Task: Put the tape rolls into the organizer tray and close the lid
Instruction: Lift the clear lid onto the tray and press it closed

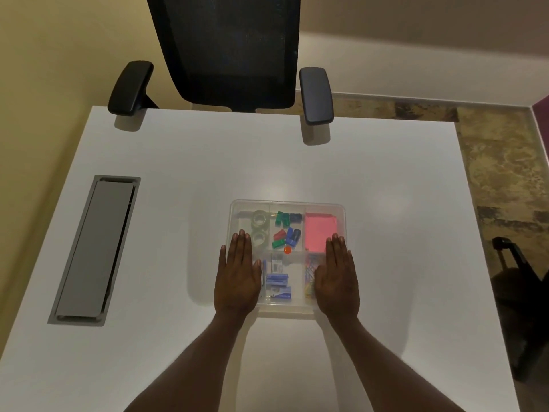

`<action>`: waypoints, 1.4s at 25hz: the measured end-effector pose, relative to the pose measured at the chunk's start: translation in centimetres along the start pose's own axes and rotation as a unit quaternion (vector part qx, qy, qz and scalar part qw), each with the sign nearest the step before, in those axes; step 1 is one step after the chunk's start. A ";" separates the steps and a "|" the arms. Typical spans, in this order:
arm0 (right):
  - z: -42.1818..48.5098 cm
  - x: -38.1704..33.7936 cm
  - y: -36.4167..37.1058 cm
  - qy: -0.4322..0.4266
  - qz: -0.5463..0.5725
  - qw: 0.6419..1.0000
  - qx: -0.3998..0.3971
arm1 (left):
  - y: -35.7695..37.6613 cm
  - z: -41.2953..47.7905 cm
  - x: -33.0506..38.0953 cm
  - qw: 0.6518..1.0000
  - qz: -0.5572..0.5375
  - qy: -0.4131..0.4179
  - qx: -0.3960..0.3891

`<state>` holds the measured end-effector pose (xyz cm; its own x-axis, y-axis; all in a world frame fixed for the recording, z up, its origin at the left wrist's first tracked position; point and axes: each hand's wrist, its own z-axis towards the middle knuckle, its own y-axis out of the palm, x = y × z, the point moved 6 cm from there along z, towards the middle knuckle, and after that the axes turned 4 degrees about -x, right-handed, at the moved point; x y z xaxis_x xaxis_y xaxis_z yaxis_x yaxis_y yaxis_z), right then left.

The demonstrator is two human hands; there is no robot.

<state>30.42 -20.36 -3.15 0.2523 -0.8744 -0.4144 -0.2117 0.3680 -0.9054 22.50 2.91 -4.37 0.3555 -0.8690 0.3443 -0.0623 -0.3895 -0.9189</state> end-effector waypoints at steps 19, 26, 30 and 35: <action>-3.2 -2.2 -2.1 -0.079 -0.046 0.995 0.044 | -3.8 -2.1 2.4 0.997 0.022 0.076 0.026; -6.1 -6.1 -0.4 -0.100 -0.018 0.995 -0.008 | -2.3 -5.8 5.3 0.995 0.000 0.102 -0.020; -6.6 -6.4 0.9 -0.093 -0.073 0.992 -0.036 | -0.5 -6.9 6.0 0.991 0.019 0.105 -0.079; -7.6 -5.8 3.4 -0.054 -0.089 0.990 -0.096 | 0.5 -7.5 5.9 0.992 0.020 0.058 -0.113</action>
<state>21.07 -16.50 -3.11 0.3987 -0.8772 -0.2673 -0.3275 0.1360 -0.9350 17.54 -4.66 -1.33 0.2388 -0.9097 0.3397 -0.2867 -0.4003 -0.8704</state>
